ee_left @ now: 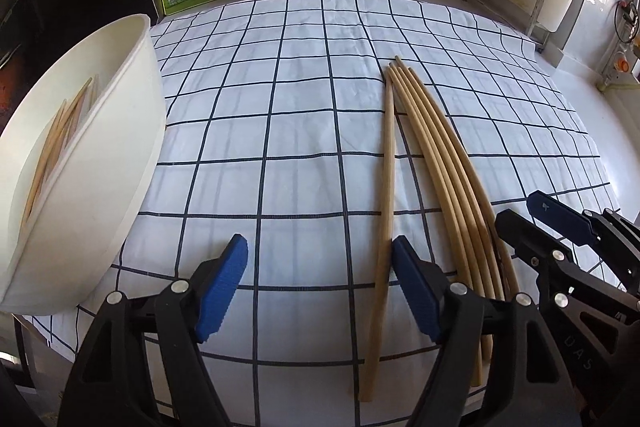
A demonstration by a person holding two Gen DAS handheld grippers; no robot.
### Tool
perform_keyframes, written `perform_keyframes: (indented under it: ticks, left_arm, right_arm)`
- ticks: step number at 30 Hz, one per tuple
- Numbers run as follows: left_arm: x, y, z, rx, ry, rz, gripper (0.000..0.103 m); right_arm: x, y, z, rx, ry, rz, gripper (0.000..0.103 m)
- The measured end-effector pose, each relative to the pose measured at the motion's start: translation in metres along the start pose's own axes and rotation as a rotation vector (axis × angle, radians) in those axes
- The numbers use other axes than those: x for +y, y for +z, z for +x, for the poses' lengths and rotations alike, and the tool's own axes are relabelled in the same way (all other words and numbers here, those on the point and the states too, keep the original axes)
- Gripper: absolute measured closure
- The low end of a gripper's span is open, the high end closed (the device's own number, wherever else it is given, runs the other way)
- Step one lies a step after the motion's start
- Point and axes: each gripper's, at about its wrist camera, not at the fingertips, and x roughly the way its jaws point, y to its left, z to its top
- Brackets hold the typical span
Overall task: Organize utensils
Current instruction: 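Lower both open tools onto the chopstick bundle and spread the chopsticks apart, then close the right tool on one chopstick while the left tool grasps another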
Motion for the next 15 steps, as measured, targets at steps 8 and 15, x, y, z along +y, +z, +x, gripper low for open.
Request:
perform_keyframes:
  ticks: [8, 15]
  left_arm:
    - [-0.001, 0.004, 0.003, -0.004, -0.011, 0.006, 0.03]
    - [-0.003, 0.011, 0.008, -0.005, -0.018, 0.015, 0.03]
  right_arm:
    - [0.001, -0.001, 0.008, 0.013, -0.041, -0.016, 0.067]
    - [-0.005, 0.004, 0.012, 0.01, -0.066, -0.012, 0.068]
